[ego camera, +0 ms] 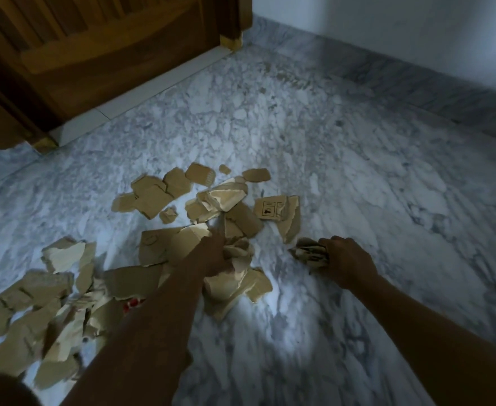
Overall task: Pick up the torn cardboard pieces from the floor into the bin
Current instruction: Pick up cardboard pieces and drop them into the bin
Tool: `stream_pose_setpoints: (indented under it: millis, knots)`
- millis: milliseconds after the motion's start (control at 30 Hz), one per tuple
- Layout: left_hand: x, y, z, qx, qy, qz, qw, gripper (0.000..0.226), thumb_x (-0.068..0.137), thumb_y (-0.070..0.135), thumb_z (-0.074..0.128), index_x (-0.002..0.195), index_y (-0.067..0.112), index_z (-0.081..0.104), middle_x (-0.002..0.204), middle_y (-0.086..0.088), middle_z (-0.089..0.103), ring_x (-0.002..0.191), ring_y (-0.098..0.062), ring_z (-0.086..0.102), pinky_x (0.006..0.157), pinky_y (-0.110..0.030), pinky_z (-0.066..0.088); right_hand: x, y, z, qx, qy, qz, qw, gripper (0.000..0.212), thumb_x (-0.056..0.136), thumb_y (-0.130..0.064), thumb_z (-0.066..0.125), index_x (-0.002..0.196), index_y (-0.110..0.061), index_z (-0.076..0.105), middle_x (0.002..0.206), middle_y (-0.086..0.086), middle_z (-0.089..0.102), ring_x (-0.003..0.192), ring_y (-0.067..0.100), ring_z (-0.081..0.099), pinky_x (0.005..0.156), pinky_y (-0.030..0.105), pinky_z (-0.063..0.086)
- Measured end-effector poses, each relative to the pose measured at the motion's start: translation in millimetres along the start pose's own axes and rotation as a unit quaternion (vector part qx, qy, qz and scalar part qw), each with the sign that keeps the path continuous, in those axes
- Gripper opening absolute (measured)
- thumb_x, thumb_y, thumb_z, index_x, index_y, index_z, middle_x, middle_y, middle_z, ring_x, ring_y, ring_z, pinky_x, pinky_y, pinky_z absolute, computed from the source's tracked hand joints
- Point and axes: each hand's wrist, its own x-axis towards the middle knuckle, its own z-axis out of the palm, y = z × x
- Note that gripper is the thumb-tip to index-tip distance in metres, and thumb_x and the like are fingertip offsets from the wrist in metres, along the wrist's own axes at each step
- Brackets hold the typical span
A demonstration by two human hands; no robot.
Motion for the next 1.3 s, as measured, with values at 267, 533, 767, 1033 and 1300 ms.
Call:
stream_pose_setpoints:
  millis: [267, 533, 767, 1033, 1300]
  knots:
    - [-29, 1, -39, -0.098, 0.074, 0.065, 0.990, 0.048, 0.064, 0.023, 0.075, 0.110, 0.021, 0.061, 0.091, 0.002, 0.066, 0.084, -0.019, 0.064, 0.063, -0.025, 0.045, -11, -13, -23, 0.184, -0.109, 0.040, 0.976, 0.044, 0.062, -0.049, 0.088, 0.095, -0.023, 0.073, 0.091, -0.002, 0.070, 0.082, 0.013, 0.064, 0.075, 0.027, 0.050]
    - [-73, -27, -63, -0.147, 0.135, 0.019, 0.980, 0.080, 0.069, 0.005, 0.084, 0.125, 0.017, 0.028, 0.084, -0.013, 0.062, 0.069, -0.019, 0.062, 0.057, -0.028, 0.053, -6, -105, -8, 0.150, -0.187, -0.123, 0.963, 0.050, 0.065, -0.040, 0.088, 0.107, -0.024, 0.067, 0.103, -0.006, 0.068, 0.097, 0.012, 0.063, 0.085, 0.022, 0.049]
    - [-108, -66, -62, -0.046, 0.096, -0.083, 0.991, 0.056, 0.059, 0.043, 0.078, 0.107, 0.017, 0.066, 0.088, 0.000, 0.061, 0.089, -0.024, 0.061, 0.070, -0.026, 0.040, 1, -164, 29, 0.003, -0.168, -0.211, 0.963, 0.047, 0.076, -0.051, 0.074, 0.114, -0.028, 0.058, 0.109, -0.004, 0.065, 0.120, 0.021, 0.055, 0.117, 0.061, 0.010]
    - [-105, -59, -60, -0.048, 0.042, -0.068, 0.996, 0.027, 0.067, 0.033, 0.080, 0.083, 0.016, 0.067, 0.074, 0.000, 0.059, 0.075, -0.020, 0.061, 0.056, -0.019, 0.040, -4, -141, -1, 0.153, -0.212, -0.185, 0.947, 0.070, 0.067, -0.026, 0.089, 0.127, -0.024, 0.052, 0.120, 0.003, 0.065, 0.113, 0.023, 0.060, 0.102, 0.042, 0.048]
    - [-61, 19, -16, -0.024, -0.092, -0.002, 0.995, 0.037, 0.069, 0.008, 0.084, 0.102, 0.005, 0.068, 0.088, -0.011, 0.069, 0.079, -0.025, 0.069, 0.060, -0.030, 0.056, 0, -37, -71, -0.001, -0.114, -0.044, 0.993, 0.042, 0.072, -0.052, 0.078, 0.102, -0.025, 0.068, 0.094, -0.002, 0.064, 0.090, 0.020, 0.064, 0.074, 0.028, 0.048]
